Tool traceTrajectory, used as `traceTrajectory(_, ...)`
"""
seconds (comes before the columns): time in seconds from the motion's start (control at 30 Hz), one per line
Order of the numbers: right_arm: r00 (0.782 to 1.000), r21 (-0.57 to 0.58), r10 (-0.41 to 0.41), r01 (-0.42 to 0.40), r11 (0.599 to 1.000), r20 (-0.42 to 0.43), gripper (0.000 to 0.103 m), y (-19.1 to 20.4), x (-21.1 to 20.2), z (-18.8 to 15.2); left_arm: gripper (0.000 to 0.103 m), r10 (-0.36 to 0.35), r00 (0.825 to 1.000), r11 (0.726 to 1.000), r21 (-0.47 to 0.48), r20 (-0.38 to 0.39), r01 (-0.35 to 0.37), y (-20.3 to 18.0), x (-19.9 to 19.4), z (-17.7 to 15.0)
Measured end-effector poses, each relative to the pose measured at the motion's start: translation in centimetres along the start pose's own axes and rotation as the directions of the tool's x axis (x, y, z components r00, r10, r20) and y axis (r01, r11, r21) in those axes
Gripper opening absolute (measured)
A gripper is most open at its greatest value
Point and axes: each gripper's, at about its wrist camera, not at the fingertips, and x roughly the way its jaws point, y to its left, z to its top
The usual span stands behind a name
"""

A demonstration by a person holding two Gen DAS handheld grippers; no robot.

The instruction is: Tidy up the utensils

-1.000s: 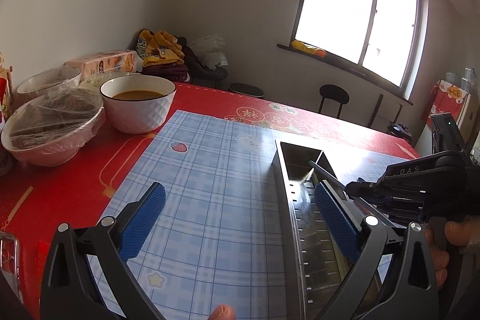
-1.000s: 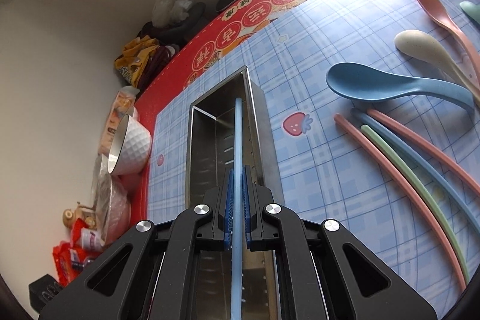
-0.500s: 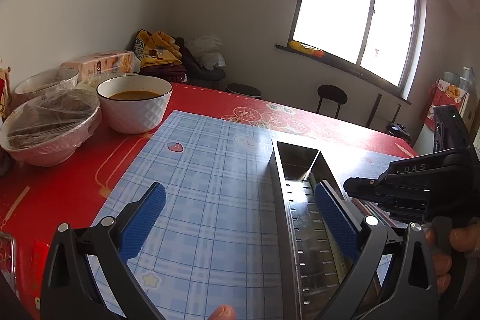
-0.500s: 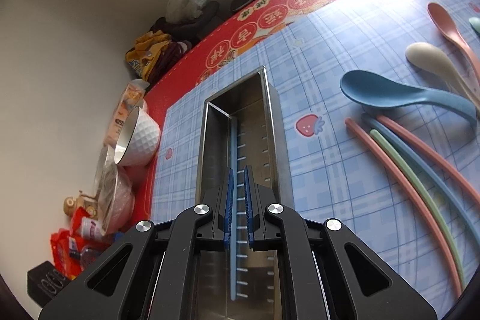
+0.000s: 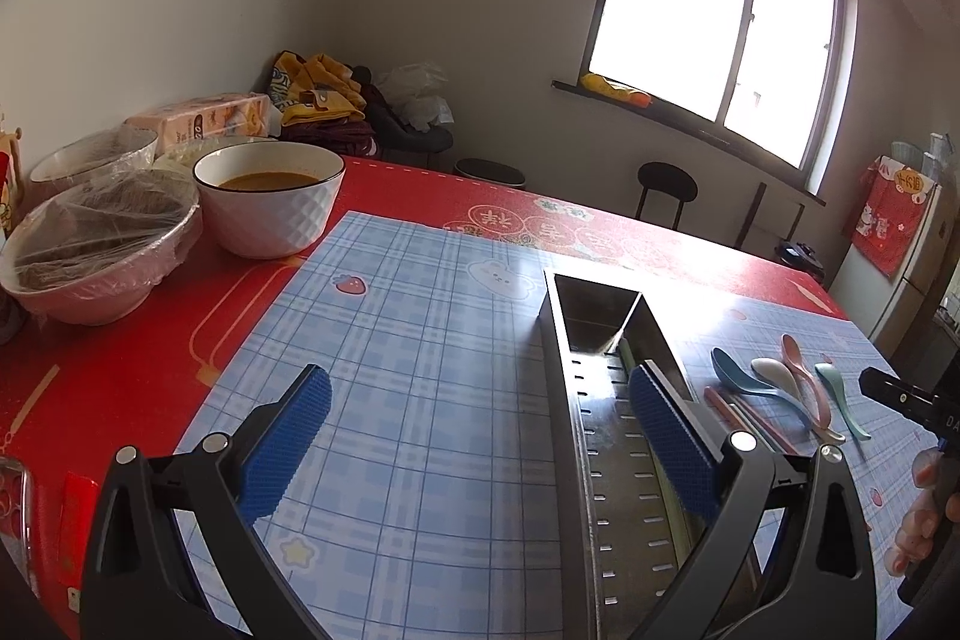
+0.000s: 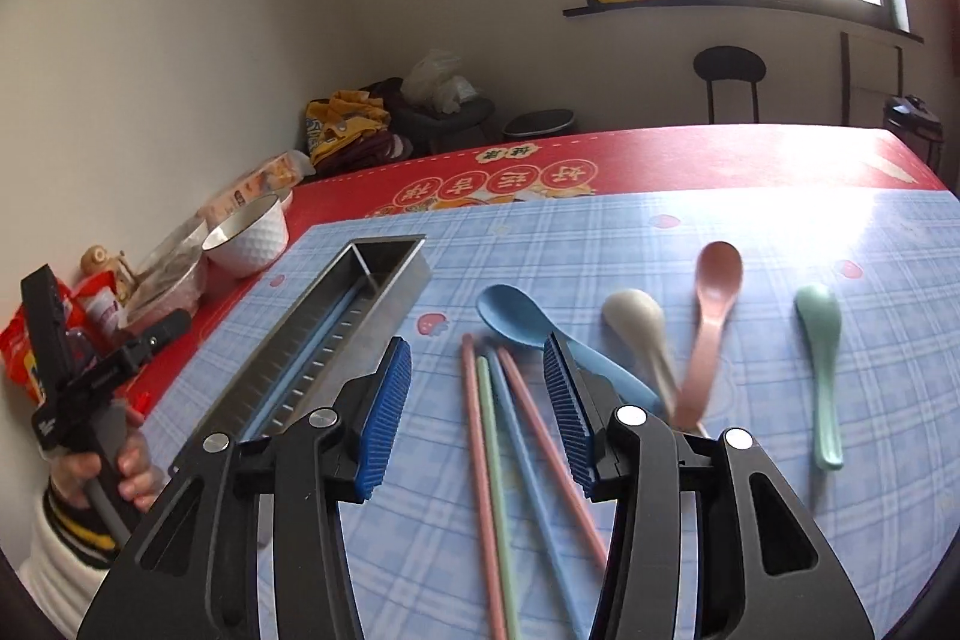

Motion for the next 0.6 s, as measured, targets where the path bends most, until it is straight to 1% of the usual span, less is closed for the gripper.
traceTrajectory(0.07, 1.0, 0.01, -0.014, 0.014, 1.0, -0.006, 0.045, -1.9, -1.1, -0.8, 0.097, 0.029, 1.0, 1.0, 0.004, 0.003, -0.029, -0.6, -0.5, 0.1)
traceTrajectory(0.17, 0.999, 0.011, -0.038, 0.038, 0.999, -0.012, 0.046, -4.2, -2.4, -1.4, 0.097, 0.034, 0.999, 0.999, 0.023, -0.005, -0.034, -2.5, -1.8, 0.0)
traceTrajectory(0.23, 0.999, 0.017, -0.038, 0.039, 0.999, -0.011, 0.046, -5.6, -2.9, -1.4, 0.097, 0.08, 0.997, 0.996, 0.043, -0.006, -0.08, -4.6, -2.8, -0.2)
traceTrajectory(0.27, 0.999, 0.02, -0.042, 0.043, 0.999, -0.008, 0.048, -6.2, -3.1, -1.4, 0.097, 0.091, 0.996, 0.994, 0.066, -0.003, -0.091, -5.9, -3.2, -0.2)
traceTrajectory(0.37, 0.999, 0.025, -0.039, 0.038, 0.999, 0.013, 0.051, -7.5, -3.3, -0.9, 0.097, 0.082, 0.997, 0.987, 0.135, 0.0, -0.081, -9.9, -4.4, -0.3)
traceTrajectory(0.43, 0.999, 0.027, -0.018, 0.017, 0.999, 0.029, 0.056, -8.2, -3.3, -0.4, 0.097, 0.083, 0.996, 0.981, 0.18, -0.021, -0.077, -12.5, -4.4, -0.6)
traceTrajectory(0.47, 0.999, 0.03, 0.006, -0.007, 1.0, 0.034, 0.064, -8.6, -3.2, -0.1, 0.097, 0.083, 0.996, 0.977, 0.198, -0.042, -0.073, -13.8, -4.2, -0.8)
traceTrajectory(0.5, 0.999, 0.03, 0.021, -0.022, 0.999, 0.037, 0.069, -8.9, -3.0, 0.3, 0.097, 0.071, 0.996, 0.977, 0.204, -0.061, -0.057, -14.8, -3.9, -1.0)
traceTrajectory(0.57, 0.999, 0.005, 0.022, -0.023, 1.0, 0.04, 0.07, -8.8, -2.5, 1.2, 0.097, 0.04, 0.994, 0.98, 0.197, -0.102, -0.019, -16.6, -3.2, -1.6)
traceTrajectory(0.6, 0.999, -0.014, 0.026, -0.025, 1.0, 0.044, 0.071, -8.8, -2.3, 1.6, 0.097, 0.037, 0.992, 0.981, 0.194, -0.121, -0.013, -17.5, -2.7, -2.0)
